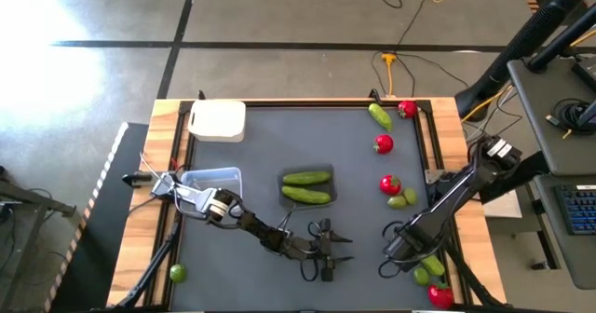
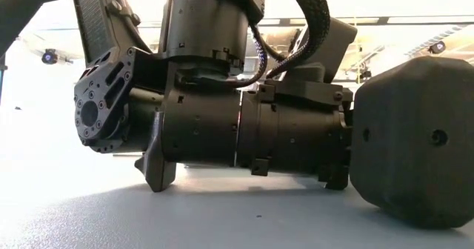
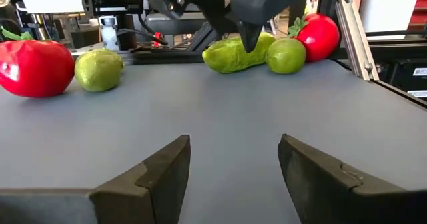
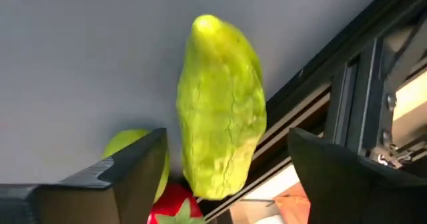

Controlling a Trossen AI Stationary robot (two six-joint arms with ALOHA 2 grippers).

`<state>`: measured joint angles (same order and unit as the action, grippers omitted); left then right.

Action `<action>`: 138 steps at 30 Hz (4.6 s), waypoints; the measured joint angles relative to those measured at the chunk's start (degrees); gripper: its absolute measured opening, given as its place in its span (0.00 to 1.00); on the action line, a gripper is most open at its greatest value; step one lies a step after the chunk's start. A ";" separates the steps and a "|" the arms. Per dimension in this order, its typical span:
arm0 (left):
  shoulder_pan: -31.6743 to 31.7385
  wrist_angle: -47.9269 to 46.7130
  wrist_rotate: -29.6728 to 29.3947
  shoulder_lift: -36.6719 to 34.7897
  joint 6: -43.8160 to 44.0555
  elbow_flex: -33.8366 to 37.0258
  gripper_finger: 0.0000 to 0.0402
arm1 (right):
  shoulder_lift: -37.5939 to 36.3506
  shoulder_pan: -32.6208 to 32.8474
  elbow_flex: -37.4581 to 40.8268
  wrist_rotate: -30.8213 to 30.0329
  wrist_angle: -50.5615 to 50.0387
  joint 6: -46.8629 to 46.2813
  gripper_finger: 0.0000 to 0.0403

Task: Sort produce into baskets
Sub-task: Put the green cucumber into the black bin

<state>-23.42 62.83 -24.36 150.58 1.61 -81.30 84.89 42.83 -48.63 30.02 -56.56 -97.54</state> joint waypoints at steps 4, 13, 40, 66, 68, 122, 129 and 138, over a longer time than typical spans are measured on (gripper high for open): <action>0.00 -0.02 -0.02 0.00 -0.15 0.00 0.52 | 0.82 0.02 1.31 -0.03 0.99 0.07 0.79; 0.00 0.00 -0.03 0.00 -0.52 0.00 0.52 | 0.91 0.00 1.65 -4.17 3.51 0.84 0.60; 0.00 -0.02 -0.04 0.01 -1.05 -0.26 0.52 | 0.58 -20.47 -27.03 -49.36 -5.56 40.92 0.40; -0.04 -0.33 -0.13 -0.02 -1.03 0.07 0.52 | 16.27 -37.64 -25.81 -55.35 31.30 84.99 0.48; -0.04 -0.33 -0.13 -0.02 -1.03 0.07 0.52 | 16.72 -37.86 -25.81 -55.36 31.41 85.04 0.50; 0.17 -0.87 -0.07 -0.07 -1.51 0.28 0.52 | 20.09 -92.39 -29.89 -52.48 -2.55 80.42 0.90; 0.20 -1.36 -0.59 -0.16 -1.58 0.65 0.52 | 23.58 -95.58 -29.89 -45.45 1.13 80.15 0.90; 0.26 -1.45 -0.78 -0.85 -2.14 1.70 0.52 | 26.24 -95.71 -30.14 -40.08 1.62 78.95 0.76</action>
<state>-23.16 61.38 -25.14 149.73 -0.53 -79.59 111.13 -52.88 -78.76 -10.06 -54.94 -18.58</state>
